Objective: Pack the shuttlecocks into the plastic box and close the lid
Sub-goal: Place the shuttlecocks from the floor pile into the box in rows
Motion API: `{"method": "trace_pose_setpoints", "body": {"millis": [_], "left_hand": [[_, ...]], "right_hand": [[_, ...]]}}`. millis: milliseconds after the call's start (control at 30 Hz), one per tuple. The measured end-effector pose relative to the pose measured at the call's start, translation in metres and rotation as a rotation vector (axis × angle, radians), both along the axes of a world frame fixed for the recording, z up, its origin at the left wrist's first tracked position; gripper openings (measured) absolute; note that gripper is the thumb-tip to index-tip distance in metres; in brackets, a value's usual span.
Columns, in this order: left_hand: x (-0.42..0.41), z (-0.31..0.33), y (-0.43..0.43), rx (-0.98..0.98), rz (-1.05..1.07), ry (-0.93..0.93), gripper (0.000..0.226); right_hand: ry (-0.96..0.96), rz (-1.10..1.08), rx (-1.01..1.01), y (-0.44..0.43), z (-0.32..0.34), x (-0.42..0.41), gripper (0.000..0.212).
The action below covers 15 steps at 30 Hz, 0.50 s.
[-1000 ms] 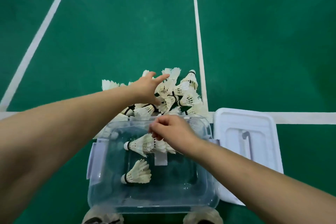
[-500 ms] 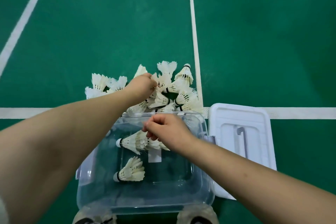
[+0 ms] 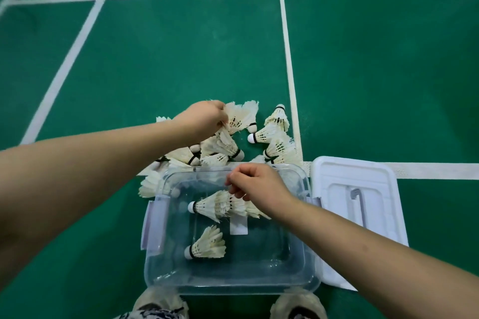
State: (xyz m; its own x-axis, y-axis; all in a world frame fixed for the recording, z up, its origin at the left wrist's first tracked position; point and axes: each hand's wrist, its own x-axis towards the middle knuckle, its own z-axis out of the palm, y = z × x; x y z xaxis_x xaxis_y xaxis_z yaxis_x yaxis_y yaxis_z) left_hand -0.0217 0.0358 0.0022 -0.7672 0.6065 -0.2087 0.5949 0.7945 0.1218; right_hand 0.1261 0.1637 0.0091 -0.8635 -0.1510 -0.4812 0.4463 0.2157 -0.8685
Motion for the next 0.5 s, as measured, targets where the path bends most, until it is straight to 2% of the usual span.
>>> {"method": "trace_pose_setpoints", "body": {"millis": [233,333,400,500], "left_hand": [[0.021,0.082,-0.018,0.072,-0.003,0.086,0.024],[0.04,0.102,-0.022,0.074,0.01,0.09,0.024],[0.056,0.111,-0.024,0.069,0.025,0.086,0.024],[0.081,0.116,-0.027,0.064,0.046,0.056,0.022]], "right_hand": [[0.119,-0.135,0.011,0.0,0.031,0.007,0.02],[0.271,-0.127,0.161,-0.002,0.045,0.013,0.006],[0.397,-0.083,0.294,-0.004,0.054,0.018,0.015],[0.546,-0.001,0.388,-0.009,0.064,0.028,0.031]]}}
